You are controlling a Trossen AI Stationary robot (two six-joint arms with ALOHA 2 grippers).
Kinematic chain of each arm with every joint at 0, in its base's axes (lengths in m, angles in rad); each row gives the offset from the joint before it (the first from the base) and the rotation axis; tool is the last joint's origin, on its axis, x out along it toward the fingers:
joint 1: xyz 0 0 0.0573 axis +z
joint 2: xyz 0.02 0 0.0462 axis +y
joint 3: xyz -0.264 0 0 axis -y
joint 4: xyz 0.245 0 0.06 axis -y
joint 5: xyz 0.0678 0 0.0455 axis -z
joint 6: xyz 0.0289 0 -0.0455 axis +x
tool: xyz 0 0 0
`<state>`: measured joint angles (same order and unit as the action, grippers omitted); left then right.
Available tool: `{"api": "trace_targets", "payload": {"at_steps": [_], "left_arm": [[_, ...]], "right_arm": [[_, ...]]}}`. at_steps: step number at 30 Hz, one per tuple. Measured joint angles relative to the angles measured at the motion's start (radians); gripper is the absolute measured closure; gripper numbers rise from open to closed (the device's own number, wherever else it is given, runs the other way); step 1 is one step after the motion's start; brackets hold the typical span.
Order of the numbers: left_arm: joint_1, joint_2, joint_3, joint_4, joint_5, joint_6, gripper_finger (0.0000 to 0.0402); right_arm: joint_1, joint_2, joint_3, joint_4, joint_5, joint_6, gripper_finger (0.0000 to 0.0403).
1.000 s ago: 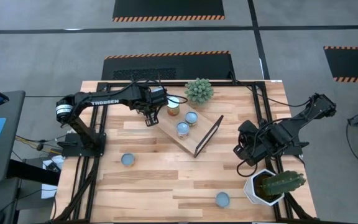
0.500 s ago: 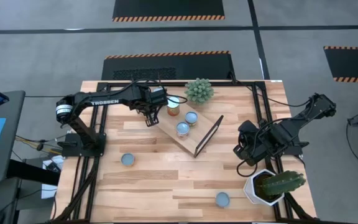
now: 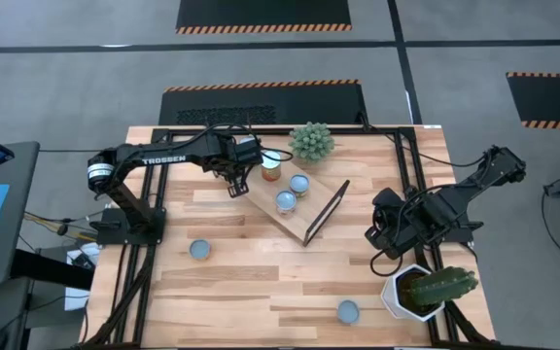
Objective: Pick and place cans onto a shelf
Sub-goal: Put the canned tomatoes on the shelf, then adjust the green beans on the shelf
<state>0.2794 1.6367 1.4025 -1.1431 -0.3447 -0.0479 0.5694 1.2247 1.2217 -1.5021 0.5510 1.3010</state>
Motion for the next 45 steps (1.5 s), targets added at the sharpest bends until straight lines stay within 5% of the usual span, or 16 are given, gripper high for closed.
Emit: {"api": "trace_targets", "payload": {"at_steps": [8, 16, 24, 27, 32, 38, 45], "left_arm": [[0.0, -0.006, 0.01, -0.013, 0.021, -0.062, 0.0319], [-0.004, -0.008, 0.188, -0.123, 0.065, -0.151, 0.0313], [-0.038, -0.002, 0.227, 0.071, 0.331, -0.288, 0.0313], [-0.069, 0.004, 0.225, 0.028, 0.386, -0.27, 0.0313], [-0.143, -0.009, 0.226, -0.136, 0.386, -0.266, 0.0313], [-0.301, -0.009, 0.225, -0.359, 0.343, -0.238, 0.0313], [-0.493, -0.064, 0.128, -0.264, 0.259, -0.207, 0.0313]], "right_arm": [[0.0, 0.0, 0.0, 0.0, 0.0, 0.0, 0.0331], [0.0, 0.0, 0.0, 0.0, 0.011, -0.001, 0.0331], [-0.01, 0.0, 0.0, 0.011, 0.043, -0.004, 0.0331], [-0.017, 0.0, 0.0, 0.056, 0.06, -0.061, 0.0331], [-0.087, 0.0, 0.0, 0.25, 0.061, -0.353, 0.0331], [-0.299, 0.013, 0.0, 0.662, -0.012, -0.721, 0.0331], [-0.599, 0.113, 0.0, 1.035, -0.262, -0.888, 0.0331]]}}
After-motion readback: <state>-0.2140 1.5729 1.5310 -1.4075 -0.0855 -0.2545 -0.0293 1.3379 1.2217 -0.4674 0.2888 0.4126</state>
